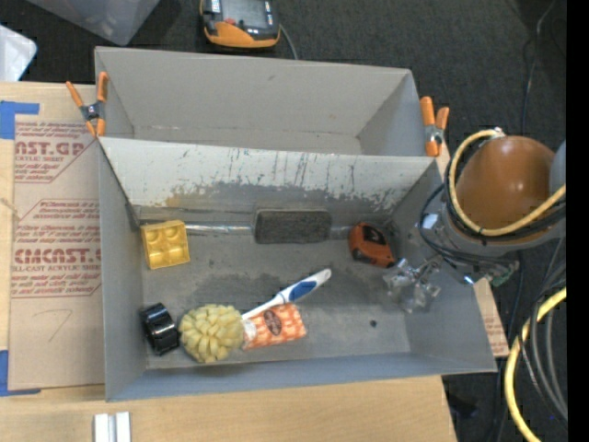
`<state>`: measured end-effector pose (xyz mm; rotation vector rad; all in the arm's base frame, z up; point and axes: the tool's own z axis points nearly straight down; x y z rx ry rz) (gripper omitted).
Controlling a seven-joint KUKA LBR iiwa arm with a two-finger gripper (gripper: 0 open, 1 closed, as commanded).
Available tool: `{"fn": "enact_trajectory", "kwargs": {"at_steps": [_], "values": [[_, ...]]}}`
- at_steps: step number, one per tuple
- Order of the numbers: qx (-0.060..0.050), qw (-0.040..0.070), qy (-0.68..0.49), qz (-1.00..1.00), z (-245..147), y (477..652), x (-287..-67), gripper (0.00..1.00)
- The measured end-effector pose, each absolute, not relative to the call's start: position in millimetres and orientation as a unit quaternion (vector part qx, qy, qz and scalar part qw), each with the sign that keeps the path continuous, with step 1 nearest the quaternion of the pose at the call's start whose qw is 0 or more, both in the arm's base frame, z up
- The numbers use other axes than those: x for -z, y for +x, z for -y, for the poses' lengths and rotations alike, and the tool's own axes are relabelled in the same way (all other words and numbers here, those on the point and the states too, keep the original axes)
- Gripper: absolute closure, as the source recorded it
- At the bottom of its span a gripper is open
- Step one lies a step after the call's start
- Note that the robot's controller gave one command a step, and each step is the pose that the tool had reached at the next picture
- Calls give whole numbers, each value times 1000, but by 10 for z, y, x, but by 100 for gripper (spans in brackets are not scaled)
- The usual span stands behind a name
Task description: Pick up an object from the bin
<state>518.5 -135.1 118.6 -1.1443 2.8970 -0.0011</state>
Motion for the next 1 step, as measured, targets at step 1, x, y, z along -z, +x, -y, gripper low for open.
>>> {"fn": "enact_trajectory", "kwargs": {"at_steps": [1], "values": [[1, 12, -395, -919, 1552, 5111, -1321, 100]]}}
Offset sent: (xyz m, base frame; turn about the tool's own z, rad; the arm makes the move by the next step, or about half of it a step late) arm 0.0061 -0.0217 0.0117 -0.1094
